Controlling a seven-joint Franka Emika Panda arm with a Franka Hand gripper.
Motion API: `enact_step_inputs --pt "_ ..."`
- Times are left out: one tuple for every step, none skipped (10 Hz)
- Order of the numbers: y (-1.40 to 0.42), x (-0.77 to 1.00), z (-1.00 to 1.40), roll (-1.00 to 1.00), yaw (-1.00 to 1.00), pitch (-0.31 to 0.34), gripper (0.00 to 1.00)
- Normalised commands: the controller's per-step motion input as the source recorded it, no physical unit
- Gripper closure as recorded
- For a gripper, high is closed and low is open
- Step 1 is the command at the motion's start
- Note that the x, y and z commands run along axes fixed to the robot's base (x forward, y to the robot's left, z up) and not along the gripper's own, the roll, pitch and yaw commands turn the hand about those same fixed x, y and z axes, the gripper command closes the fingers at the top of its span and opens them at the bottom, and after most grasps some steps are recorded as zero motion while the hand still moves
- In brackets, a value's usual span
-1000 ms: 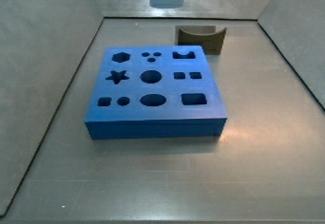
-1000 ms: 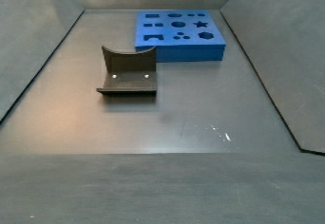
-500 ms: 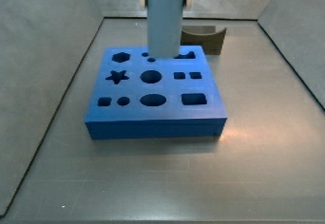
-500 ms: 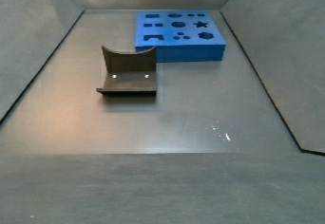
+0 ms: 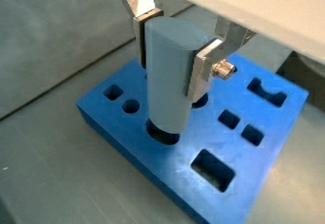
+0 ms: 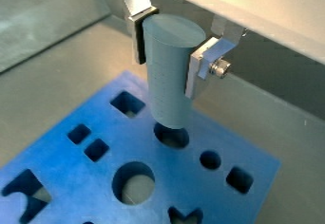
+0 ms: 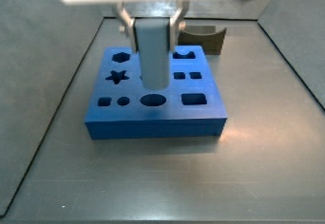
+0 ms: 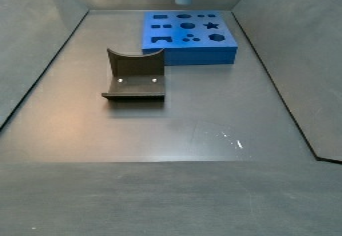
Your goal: Insert the oval object.
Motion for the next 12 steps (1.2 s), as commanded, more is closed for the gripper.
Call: enact_step_inputs --pt "0.00 -0.19 -0.41 0.03 -0.04 -0.130 1.00" --pt "0.00 -0.12 -0.33 0.00 0.00 -0.123 1.00" --pt "0.00 0.12 -0.35 -0.02 0.00 -0.014 1.00" --pt "0.00 0.44 -0.31 0.00 0.00 0.064 1.00" --pt "0.05 0.35 -0.26 0.03 -0.05 0.079 1.00" --pt "0.03 0.09 -0.27 0.01 0.00 0.000 1.00" --pt "0.02 0.02 -0.29 0.00 0.00 0.000 1.00" --pt "0.00 -0.06 -0.31 0.00 -0.03 -0.050 1.00" --pt "0.00 -0.27 -0.37 0.10 -0.07 -0.083 1.00" --pt "0.03 -0.32 -0.29 0.04 -0.06 -0.076 1.00" --pt "0.01 -0.24 -0.25 0.01 -0.05 -0.050 1.00" --pt "0.00 -0.12 -0.30 0.07 -0.03 -0.036 1.00"
